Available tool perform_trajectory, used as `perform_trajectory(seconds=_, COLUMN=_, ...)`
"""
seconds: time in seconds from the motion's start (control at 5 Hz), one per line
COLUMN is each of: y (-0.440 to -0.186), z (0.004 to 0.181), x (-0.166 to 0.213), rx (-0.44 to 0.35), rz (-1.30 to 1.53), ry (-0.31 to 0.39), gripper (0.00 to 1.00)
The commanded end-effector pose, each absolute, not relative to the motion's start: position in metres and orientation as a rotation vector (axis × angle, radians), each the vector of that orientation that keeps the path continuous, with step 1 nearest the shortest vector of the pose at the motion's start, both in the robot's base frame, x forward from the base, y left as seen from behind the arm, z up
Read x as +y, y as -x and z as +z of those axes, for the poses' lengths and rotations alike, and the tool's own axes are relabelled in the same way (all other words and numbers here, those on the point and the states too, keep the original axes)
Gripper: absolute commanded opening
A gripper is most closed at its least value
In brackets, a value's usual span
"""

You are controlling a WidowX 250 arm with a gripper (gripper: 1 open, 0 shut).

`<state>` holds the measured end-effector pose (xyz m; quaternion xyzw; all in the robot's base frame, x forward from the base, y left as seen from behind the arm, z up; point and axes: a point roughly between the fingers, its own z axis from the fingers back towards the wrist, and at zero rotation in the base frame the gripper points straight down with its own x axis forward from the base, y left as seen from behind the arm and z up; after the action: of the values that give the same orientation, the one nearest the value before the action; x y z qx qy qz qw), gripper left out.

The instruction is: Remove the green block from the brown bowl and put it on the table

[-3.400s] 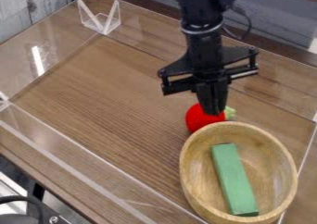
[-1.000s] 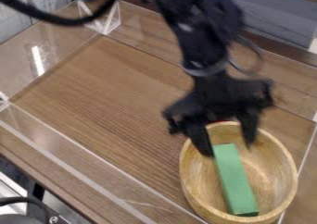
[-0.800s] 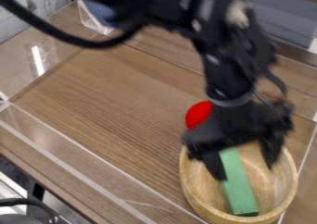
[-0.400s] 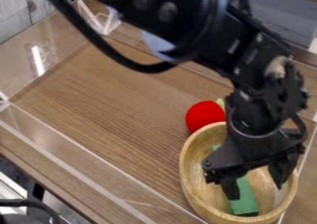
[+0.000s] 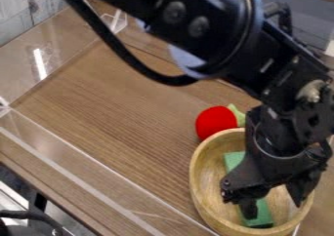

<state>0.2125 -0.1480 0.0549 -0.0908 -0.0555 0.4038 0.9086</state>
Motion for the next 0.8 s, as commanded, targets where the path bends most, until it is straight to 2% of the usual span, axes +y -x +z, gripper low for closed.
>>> perform_trajectory(seconds=0.0, y=-0.208, z=0.066, x=-0.148, rx=-0.13, rz=0.884, ry=0.196, gripper=1.0)
perform_trajectory(seconds=0.2, y=-0.2, z=0.073, x=-0.146, rx=-0.117, rz=0.933, ry=0.195, gripper=1.0)
perform_trajectory(seconds=0.6, y=-0.214, z=0.078, x=-0.138, rx=-0.08, rz=0.942, ry=0.175, gripper=1.0)
